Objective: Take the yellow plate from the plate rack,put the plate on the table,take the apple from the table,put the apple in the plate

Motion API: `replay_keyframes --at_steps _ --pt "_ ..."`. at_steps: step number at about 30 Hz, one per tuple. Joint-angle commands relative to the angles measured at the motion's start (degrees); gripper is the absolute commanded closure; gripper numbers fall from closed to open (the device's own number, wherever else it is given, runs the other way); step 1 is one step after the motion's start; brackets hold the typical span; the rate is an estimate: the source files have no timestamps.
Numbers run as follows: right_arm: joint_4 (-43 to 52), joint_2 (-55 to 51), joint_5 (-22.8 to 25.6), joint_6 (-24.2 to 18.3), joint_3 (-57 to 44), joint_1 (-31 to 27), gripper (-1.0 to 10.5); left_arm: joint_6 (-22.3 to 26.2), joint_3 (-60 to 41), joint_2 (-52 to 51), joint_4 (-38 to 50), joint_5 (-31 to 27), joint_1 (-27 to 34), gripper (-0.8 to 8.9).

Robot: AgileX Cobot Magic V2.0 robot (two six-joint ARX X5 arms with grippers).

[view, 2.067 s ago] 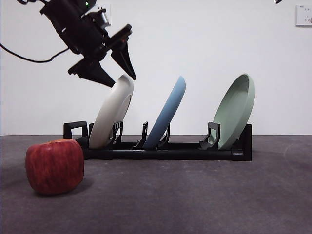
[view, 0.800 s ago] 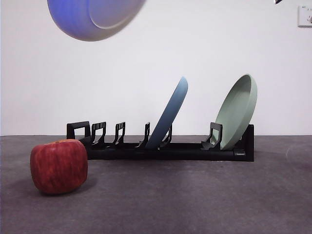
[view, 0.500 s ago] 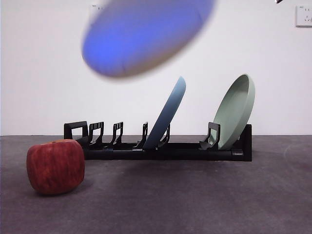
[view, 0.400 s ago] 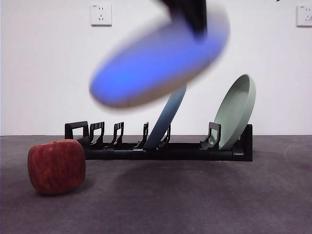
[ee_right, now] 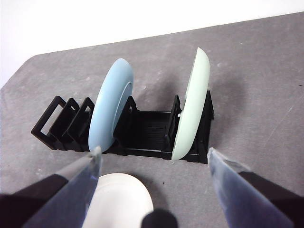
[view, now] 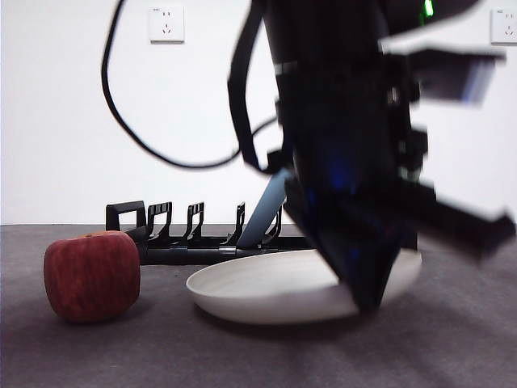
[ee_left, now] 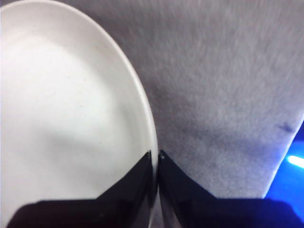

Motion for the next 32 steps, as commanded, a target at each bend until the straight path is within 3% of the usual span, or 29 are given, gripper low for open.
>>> replay_keyframes --at_steps 1,3,6,7,10,16,20,24,32 --pt "0.4 -0.1 0.1 -0.7 0.3 0.0 5.6 0.2 -0.3 2.0 -0.9 0.5 0.2 8.13" --pt "0.4 -0.1 0.0 -0.7 0.3 0.0 5.6 0.0 -0.3 2.1 -1.3 2.1 0.3 7.38" --pt "0.4 -0.1 -0.3 -0.9 0.3 0.0 5.6 -1.0 -0.3 1.7 -1.0 4.4 0.2 4.49" --pt "0.4 -0.1 -0.3 -1.3 0.3 0.0 5.6 -1.7 -0.2 1.3 -1.1 4.3 0.3 4.23" --pt "0.3 -0.1 -0.7 -1.6 0.5 0.1 5.6 -2.2 -0.2 -1.6 -1.4 4.2 0.4 4.28" --pt "0.3 0.3 -9.0 -1.7 2.5 0.3 5.6 -5.5 -0.2 -17.4 -1.6 4.0 0.4 4.36" --pt "-0.2 2.1 -14.3 -1.8 4.7 3.3 5.6 -6.1 -0.2 -30.7 -2.6 -3.8 0.7 4.36" --pt "-1.7 5.4 -14.0 -2.7 7.1 10.1 4.7 -6.1 -0.2 -42.6 -5.7 -14.3 1.5 4.36" --pt "-3.8 17.3 -7.1 -6.1 12.3 27.8 4.7 -6.4 -0.2 -61.8 -10.4 -30.5 2.6 4.36"
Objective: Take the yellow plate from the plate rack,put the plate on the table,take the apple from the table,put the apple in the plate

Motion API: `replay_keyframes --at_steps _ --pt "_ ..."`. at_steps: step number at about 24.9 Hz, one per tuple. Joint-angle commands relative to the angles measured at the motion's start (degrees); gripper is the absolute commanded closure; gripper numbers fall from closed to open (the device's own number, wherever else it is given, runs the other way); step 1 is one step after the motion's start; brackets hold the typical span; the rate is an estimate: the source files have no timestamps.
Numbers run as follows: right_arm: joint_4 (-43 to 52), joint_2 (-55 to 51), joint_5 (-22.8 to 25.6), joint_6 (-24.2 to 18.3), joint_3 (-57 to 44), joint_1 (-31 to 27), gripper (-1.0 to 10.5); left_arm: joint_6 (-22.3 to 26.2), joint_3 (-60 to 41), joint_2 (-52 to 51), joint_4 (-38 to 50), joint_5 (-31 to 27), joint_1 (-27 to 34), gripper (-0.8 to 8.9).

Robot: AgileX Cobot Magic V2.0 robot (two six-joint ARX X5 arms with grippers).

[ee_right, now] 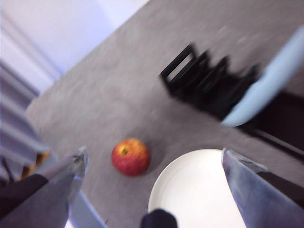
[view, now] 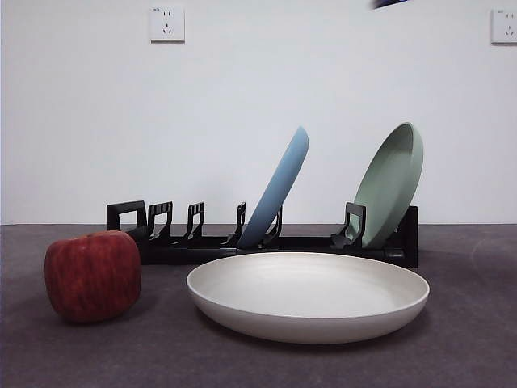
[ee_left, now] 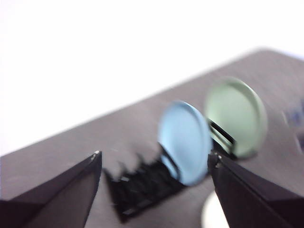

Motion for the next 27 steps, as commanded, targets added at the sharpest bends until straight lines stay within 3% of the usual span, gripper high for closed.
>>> replay_keyframes --at_steps 1,9,17,27 --pt "-0.2 5.0 3.1 -2.4 1.8 6.1 4.7 -0.7 -0.4 -4.9 -0.8 -4.2 0.1 4.36" --pt "-0.1 21.1 9.8 -5.9 9.5 17.6 4.7 -2.1 -0.4 -16.5 -5.6 -12.8 0.0 4.36" --pt "0.3 41.7 13.8 -9.0 21.3 23.7 4.7 -9.3 -0.4 -20.5 -16.2 -13.1 0.0 4.36" --pt "2.7 57.4 15.9 -9.4 23.7 26.0 4.8 -10.8 -0.4 -20.5 -20.0 -13.1 0.0 4.36"
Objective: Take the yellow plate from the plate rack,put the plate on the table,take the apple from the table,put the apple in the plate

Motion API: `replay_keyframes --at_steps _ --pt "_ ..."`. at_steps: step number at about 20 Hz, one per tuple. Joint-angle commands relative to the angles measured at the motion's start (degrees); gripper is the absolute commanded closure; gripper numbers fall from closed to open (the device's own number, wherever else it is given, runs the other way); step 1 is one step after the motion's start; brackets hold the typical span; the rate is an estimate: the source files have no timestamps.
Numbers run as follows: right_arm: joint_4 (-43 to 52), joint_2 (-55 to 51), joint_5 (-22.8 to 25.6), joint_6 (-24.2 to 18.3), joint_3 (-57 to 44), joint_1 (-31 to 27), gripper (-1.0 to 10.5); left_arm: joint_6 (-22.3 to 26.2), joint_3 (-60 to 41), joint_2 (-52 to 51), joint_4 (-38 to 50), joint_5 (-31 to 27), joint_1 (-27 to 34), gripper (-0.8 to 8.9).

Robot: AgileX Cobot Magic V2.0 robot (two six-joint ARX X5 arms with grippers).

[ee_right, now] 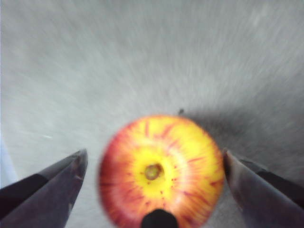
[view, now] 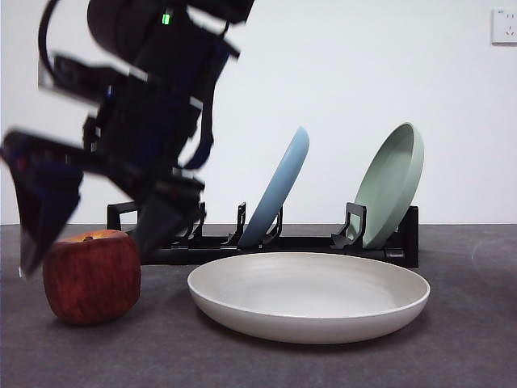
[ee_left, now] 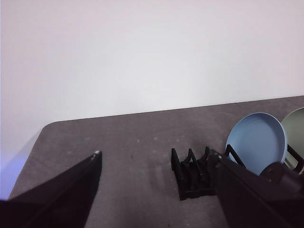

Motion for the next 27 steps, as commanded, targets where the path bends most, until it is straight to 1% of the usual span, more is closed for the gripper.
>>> replay_keyframes --at_steps 1,2,3,4,5,8,10,13,15,18,22,23,25,27 --pt "1.0 2.0 1.7 -0.5 0.0 0.2 5.2 -0.5 -0.3 -0.2 -0.2 -0.2 0.1 4.36" --pt "1.1 2.2 2.9 -0.5 0.0 0.2 6.5 -0.4 -0.3 -0.2 -0.2 -0.2 0.1 4.36" --pt "1.1 2.2 3.2 -0.8 0.0 0.2 8.3 -0.4 -0.3 -0.2 -0.2 -0.2 0.1 4.36" --pt "1.2 2.2 3.1 -1.7 0.0 0.3 9.8 -0.4 -0.3 -0.2 -0.2 -0.2 0.1 4.36" --pt "1.3 2.1 3.1 -1.5 0.0 0.2 9.6 -0.4 -0.3 -0.2 -0.2 -0.1 0.1 4.36" --pt "0.7 0.6 3.1 -1.6 0.0 0.2 9.6 -0.4 -0.3 -0.2 -0.3 -0.1 0.1 4.36" --pt "-0.8 -3.1 3.2 -1.6 0.0 0.2 9.6 -0.4 -0.3 -0.1 -0.3 -0.1 0.1 4.36" --pt "-4.8 -11.6 3.2 -1.6 0.0 -0.5 9.6 -0.4 -0.3 -0.1 -0.2 -0.1 0.1 4.37" --pt "-9.1 -17.2 3.1 -1.6 0.0 -1.9 9.6 -0.4 -0.3 -0.1 -0.1 -0.2 0.0 4.37" --pt "-18.6 -24.5 3.1 -1.6 0.0 -5.4 9.6 -0.4 -0.3 -0.1 -0.1 -0.1 0.0 4.37" --pt "-32.2 -28.3 3.1 -1.6 0.0 -11.6 9.6 -0.4 -0.3 -0.1 -0.1 -0.1 0.0 4.37" --pt "-34.0 -28.3 3.1 -1.2 -0.5 -13.0 9.6 -0.4 -0.3 -0.1 -0.1 -0.1 0.0 4.37" --pt "-32.2 -28.3 3.1 0.5 -4.1 -15.2 9.6 -0.4 -0.3 -0.1 -0.1 -0.1 0.0 4.37" --pt "-25.0 -28.3 3.2 1.9 -11.1 -16.4 9.6 -0.4 -0.3 -0.1 -0.1 0.0 0.0 4.37"
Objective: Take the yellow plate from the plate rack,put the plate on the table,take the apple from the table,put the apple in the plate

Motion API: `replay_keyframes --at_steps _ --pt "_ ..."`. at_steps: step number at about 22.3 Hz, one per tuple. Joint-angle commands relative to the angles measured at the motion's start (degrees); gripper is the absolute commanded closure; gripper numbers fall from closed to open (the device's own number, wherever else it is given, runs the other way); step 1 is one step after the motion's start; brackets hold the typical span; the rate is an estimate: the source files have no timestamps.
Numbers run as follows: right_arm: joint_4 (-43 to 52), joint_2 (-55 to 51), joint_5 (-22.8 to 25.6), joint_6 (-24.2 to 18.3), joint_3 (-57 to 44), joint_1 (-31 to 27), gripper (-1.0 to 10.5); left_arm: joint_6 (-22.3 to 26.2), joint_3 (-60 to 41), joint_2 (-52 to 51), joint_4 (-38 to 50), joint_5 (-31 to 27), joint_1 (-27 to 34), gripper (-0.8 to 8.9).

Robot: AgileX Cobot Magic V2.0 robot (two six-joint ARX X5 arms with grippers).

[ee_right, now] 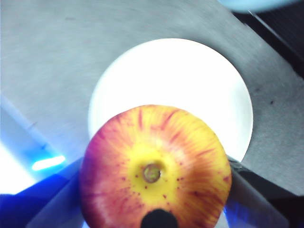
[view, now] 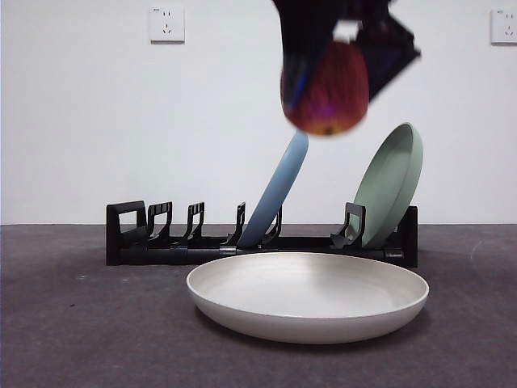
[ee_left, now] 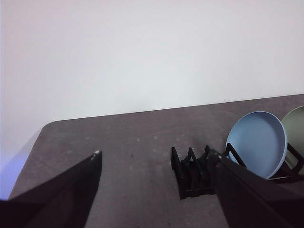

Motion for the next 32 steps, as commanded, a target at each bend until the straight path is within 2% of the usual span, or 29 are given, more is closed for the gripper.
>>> replay_keyframes --at_steps 1,4,7,19,21,23,25,32 --pt "9.4 0.5 0.0 2.5 -9.2 -0.3 9.6 -0.4 -0.3 -0.1 0.1 0.0 0.0 4.37" --pt "25.2 1.2 -0.1 5.5 -20.5 -0.3 9.6 -0.4 -0.3 -0.1 0.1 0.0 0.0 4.37" --pt "33.0 3.1 0.0 6.4 -24.8 -0.3 9.6 -0.4 -0.3 -0.1 0.1 0.0 0.0 4.37" --pt "37.1 9.8 1.4 6.2 -25.2 -0.3 9.3 -0.4 -0.3 -0.1 0.0 0.2 0.0 4.37" --pt "37.1 9.8 1.4 6.2 -25.2 -0.3 8.0 -0.4 -0.3 -0.1 0.0 0.3 0.0 4.37" --pt "37.0 9.8 1.4 6.4 -25.2 -0.3 5.7 -0.4 -0.3 -0.1 0.0 0.3 0.0 4.37" --pt "37.0 9.8 1.7 6.4 -25.2 -0.3 4.1 -0.4 -0.3 -0.1 0.0 0.3 0.0 4.37" --pt "36.9 8.9 2.7 6.4 -25.1 -0.3 3.9 -0.4 -0.3 0.3 0.0 1.8 0.0 4.37"
